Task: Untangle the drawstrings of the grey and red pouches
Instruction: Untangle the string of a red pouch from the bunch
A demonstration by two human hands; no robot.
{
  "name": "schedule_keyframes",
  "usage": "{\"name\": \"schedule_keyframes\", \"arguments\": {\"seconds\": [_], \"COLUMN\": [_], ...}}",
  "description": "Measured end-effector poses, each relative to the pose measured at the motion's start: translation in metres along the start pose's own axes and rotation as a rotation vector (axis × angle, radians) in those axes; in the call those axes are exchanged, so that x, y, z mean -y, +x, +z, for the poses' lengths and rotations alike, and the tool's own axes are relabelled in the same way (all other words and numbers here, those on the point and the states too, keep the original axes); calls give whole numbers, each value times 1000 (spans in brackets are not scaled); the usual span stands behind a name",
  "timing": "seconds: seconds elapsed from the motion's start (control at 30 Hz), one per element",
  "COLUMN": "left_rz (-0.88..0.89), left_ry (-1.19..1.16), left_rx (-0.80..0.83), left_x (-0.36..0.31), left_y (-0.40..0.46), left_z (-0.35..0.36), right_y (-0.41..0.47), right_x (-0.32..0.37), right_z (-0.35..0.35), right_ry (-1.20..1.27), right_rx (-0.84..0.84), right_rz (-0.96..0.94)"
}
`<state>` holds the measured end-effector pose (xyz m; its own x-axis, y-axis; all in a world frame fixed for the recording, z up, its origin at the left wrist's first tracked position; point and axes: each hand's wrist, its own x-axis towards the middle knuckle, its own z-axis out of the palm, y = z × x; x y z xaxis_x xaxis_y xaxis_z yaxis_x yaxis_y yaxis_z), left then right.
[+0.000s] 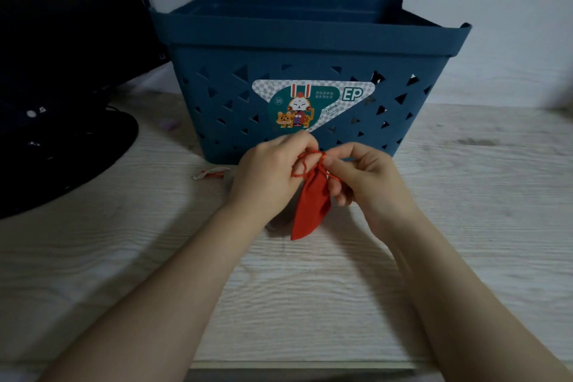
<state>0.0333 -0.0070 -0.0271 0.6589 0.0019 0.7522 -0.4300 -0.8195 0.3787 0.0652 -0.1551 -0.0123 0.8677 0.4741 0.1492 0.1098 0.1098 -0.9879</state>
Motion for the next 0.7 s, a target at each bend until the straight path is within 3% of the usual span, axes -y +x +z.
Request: {"name": "schedule_keyframes", "arguments": {"seconds": [0.27, 0.57, 0.7], "left_rz": [-50, -363, -466], "left_ry": [-135, -530, -446], "left_rx": [37, 186, 234], "left_x": [-6, -17, -8], "left_y": [0, 3, 2], "left_z": [-2, -3, 2], "right_y": [0, 3, 3], "right_x": [0, 2, 0], "right_z": [-1, -9, -6], "right_ry": [-53, 42, 61], "right_rx": [-22, -102, -55], "right_rz": [8, 121, 189]}}
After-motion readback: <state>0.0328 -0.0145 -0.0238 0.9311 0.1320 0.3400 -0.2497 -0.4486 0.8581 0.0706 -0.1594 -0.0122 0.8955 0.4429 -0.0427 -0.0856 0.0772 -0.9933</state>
